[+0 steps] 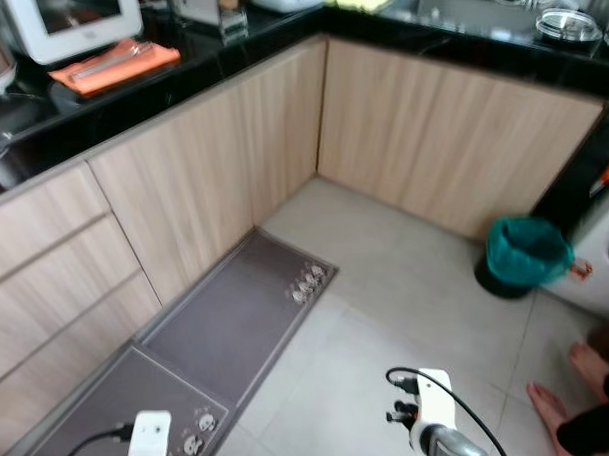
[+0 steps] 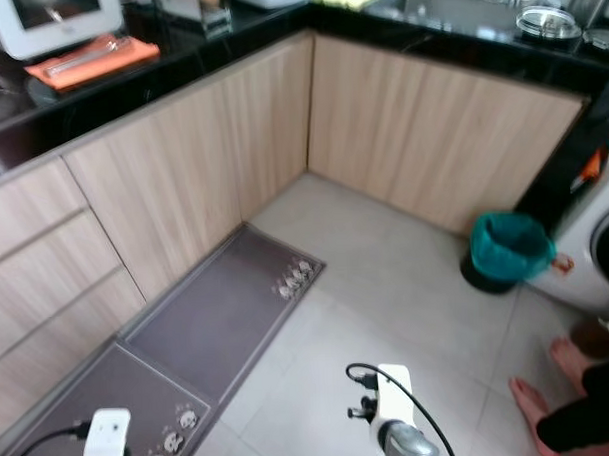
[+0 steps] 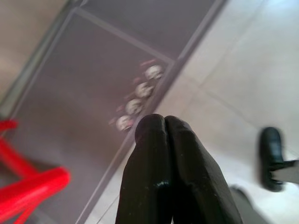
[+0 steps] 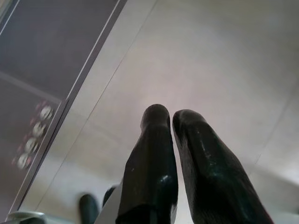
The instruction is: Kitchen organization
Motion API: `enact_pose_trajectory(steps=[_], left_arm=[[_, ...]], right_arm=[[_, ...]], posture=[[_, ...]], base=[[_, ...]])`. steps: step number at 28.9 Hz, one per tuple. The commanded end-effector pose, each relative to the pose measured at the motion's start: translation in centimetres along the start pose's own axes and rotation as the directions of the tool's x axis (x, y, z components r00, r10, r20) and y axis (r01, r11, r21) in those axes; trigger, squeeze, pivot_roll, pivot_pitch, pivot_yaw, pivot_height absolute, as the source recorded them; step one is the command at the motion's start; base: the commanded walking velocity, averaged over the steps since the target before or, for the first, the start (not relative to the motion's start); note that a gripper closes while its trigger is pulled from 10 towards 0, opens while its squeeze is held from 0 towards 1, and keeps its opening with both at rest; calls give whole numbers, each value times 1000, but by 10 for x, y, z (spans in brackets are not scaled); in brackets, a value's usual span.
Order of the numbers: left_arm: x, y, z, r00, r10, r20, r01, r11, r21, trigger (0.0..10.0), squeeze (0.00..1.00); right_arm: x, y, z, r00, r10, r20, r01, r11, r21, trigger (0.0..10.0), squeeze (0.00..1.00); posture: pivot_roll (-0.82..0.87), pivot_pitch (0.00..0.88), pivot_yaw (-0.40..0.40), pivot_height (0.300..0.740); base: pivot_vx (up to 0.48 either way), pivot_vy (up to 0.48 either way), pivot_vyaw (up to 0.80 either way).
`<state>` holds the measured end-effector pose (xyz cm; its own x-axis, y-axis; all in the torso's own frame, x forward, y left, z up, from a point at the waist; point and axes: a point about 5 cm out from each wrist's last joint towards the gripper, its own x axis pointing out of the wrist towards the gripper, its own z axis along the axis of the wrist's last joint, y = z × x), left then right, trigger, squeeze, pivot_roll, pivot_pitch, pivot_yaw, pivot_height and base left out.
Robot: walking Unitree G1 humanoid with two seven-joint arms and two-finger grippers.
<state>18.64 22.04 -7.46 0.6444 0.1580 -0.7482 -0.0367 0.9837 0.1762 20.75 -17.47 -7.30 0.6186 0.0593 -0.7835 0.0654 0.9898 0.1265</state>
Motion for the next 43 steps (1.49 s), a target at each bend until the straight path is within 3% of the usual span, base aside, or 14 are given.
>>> enact_pose_trajectory(steps=[1, 14, 25, 31, 43], left_arm=[[-2, 6, -10, 999, 13, -36, -12, 1000, 11, 10000, 0], [-2, 7, -9, 999, 0, -38, -1, 1000, -28, 10000, 0], [-2, 2, -11, 999, 6, -42, -7, 1000, -16, 10000, 0], [-2, 5, -10, 999, 13, -47, -11, 1000, 24, 10000, 0], [-4, 8, -16, 997, 1, -72, 1, 1000, 28, 10000, 0]], right_arm=[[0, 3, -3, 1000, 8, -12, -8, 1000, 2, 10000, 0], [0, 1, 1, 1000, 22, 12, -22, 1000, -14, 10000, 0], [-1, -1, -1, 1000, 18, 4, -18, 999, -29, 10000, 0], [-1, 0, -2, 999, 38, 12, -38, 998, -41, 10000, 0], [-1, 1, -4, 999, 38, 0, -38, 998, -54, 10000, 0]], posture=[[-89, 37, -19, 740], [-94, 39, -29, 731], [-113, 9, -23, 731], [-124, 0, -7, 731], [-116, 0, 0, 731]], base=[[0, 0, -500], [0, 0, -255], [314, 0, 0], [319, 0, -432], [342, 0, 0]])
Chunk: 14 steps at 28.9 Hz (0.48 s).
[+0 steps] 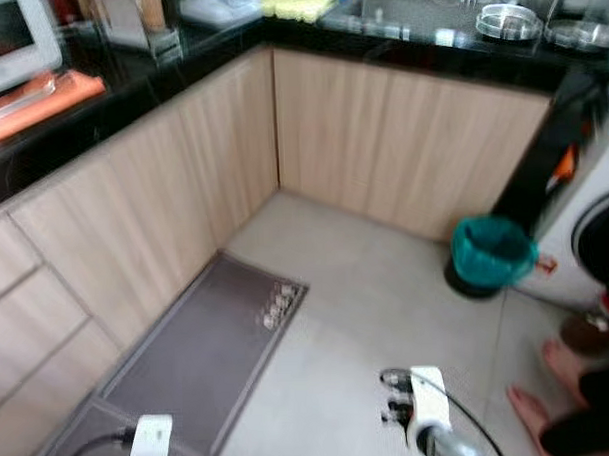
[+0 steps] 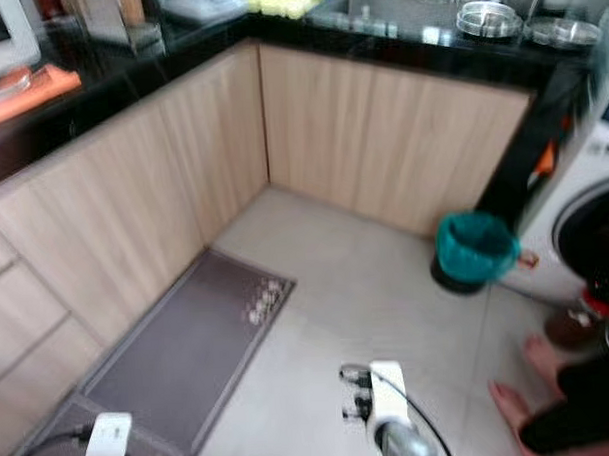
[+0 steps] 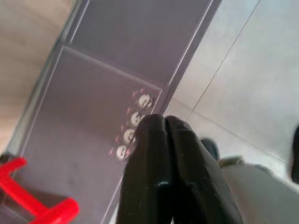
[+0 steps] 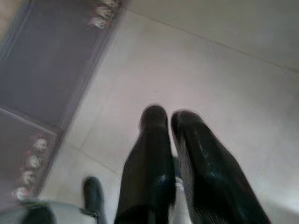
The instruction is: Kitchen organization
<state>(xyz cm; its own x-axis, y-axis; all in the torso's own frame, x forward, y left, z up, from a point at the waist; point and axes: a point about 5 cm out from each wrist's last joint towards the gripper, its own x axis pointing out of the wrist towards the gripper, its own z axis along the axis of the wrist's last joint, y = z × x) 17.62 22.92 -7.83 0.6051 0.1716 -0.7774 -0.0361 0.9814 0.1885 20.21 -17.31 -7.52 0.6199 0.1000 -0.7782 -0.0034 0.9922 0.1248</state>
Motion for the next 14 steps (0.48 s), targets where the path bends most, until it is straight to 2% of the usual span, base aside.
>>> enact_pose_trajectory(steps=[1, 7, 14], left_arm=[[-1, 0, -6, 1000, -9, -24, 9, 1000, 19, 10000, 0], [-2, 3, -9, 999, -13, -34, 14, 1000, 21, 10000, 0], [-3, 4, -15, 999, -21, -49, 22, 1000, 22, 10000, 0]], right_arm=[[0, 0, 2, 1000, -2, 4, 2, 1000, 4, 10000, 0], [1, 2, 7, 1000, 15, 14, -14, 1000, -25, 10000, 0], [2, 4, 7, 1000, 15, 19, -15, 1000, -12, 10000, 0]], posture=[[-114, 0, 0, 731], [-108, 2, 2, 731], [-110, 15, 4, 731]], base=[[356, 0, 0], [352, 0, 0], [366, 0, 0]])
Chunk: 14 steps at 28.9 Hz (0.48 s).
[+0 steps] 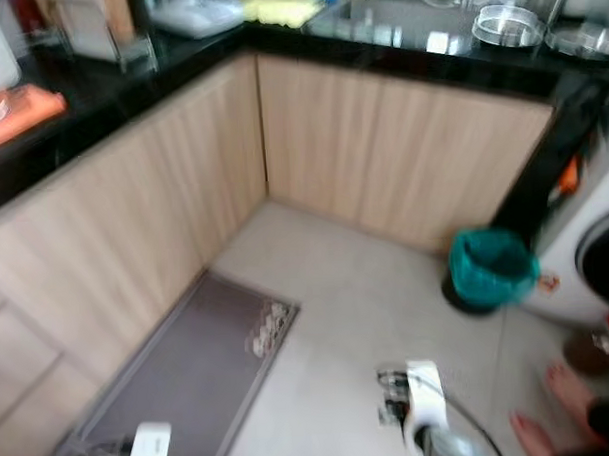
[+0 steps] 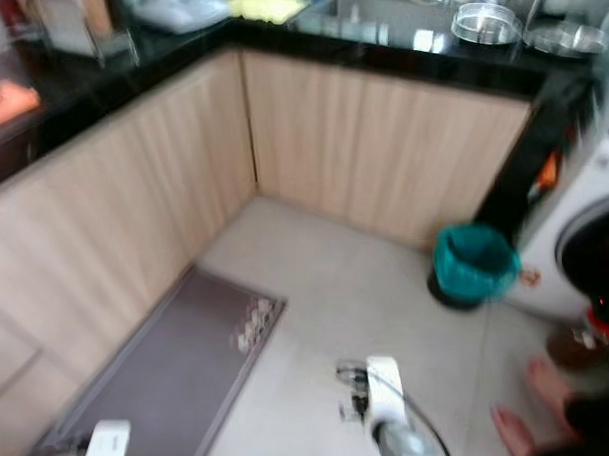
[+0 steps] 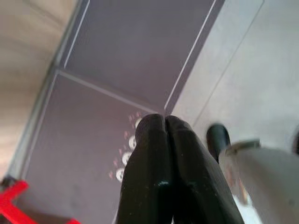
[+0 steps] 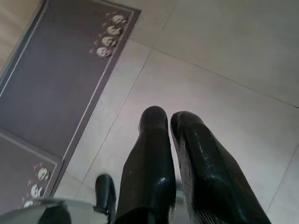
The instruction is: Kitchen organization
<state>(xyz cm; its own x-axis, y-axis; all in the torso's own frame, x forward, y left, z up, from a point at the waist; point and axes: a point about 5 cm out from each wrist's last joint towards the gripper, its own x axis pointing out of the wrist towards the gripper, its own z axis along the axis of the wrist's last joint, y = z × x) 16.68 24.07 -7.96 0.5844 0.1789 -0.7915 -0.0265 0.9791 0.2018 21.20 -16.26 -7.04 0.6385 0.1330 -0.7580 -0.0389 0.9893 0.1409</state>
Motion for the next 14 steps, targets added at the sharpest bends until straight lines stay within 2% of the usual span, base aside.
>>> enact_pose_trajectory(steps=[1, 14], left_arm=[[-1, -8, -6, 999, -29, -25, 30, 999, 11, 10000, 0], [-2, -10, -11, 999, -45, -31, 45, 999, 19, 10000, 0]], right_arm=[[-2, -7, -2, 1000, -20, -6, 20, 1000, 8, 10000, 0], [-2, -8, -3, 999, -36, -9, 37, 999, 30, 10000, 0]], posture=[[-112, 15, 3, 731], [-118, 11, 3, 731]], base=[[371, 0, 0], [375, 0, 0]])
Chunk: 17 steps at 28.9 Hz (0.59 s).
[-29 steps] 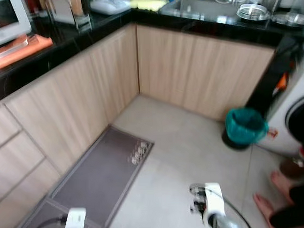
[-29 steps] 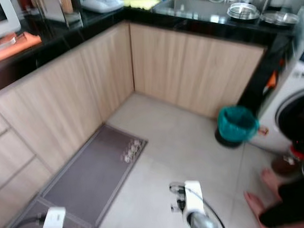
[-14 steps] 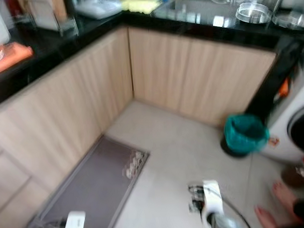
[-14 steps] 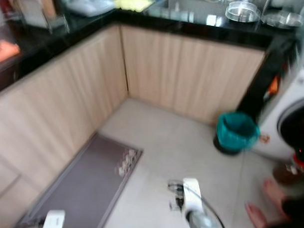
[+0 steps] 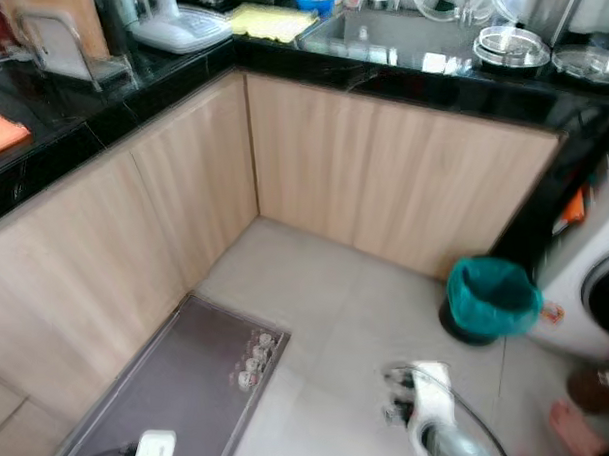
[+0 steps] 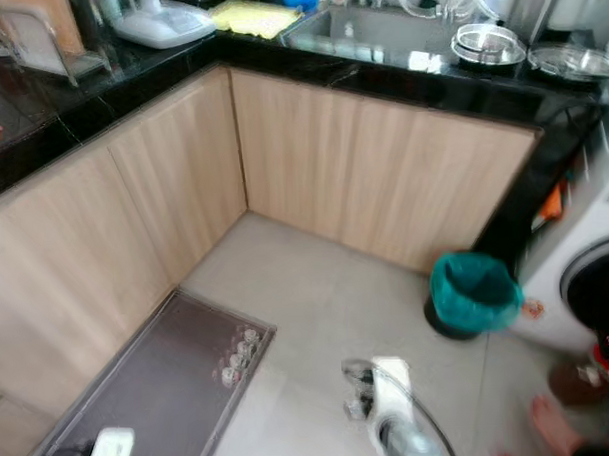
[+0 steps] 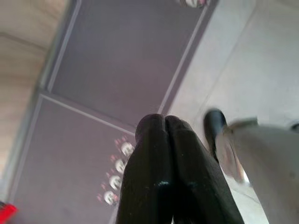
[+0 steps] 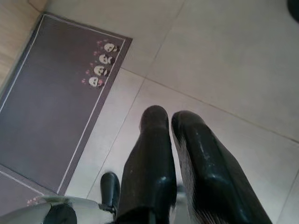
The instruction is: Kitchen organization
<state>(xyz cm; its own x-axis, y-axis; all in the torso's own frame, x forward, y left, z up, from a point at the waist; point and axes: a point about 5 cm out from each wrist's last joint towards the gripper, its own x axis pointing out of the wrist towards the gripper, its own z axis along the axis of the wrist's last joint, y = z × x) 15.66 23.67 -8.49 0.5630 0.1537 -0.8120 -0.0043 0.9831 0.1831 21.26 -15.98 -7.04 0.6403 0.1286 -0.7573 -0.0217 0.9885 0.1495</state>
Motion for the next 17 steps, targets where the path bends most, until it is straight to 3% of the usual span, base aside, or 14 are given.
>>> enact_pose_trajectory(steps=[1, 17], left_arm=[[0, -5, 0, 1000, -17, -4, 17, 1000, 14, 10000, 0], [1, -4, 1, 1000, -27, -4, 27, 999, 28, 10000, 0]], right_arm=[[-3, -11, -4, 999, -33, -10, 33, 999, 12, 10000, 0], [-2, -9, -2, 1000, -26, 17, 25, 999, 44, 10000, 0]], posture=[[-115, 7, 3, 731], [-115, 4, 7, 731]], base=[[382, 0, 0], [388, 0, 0]])
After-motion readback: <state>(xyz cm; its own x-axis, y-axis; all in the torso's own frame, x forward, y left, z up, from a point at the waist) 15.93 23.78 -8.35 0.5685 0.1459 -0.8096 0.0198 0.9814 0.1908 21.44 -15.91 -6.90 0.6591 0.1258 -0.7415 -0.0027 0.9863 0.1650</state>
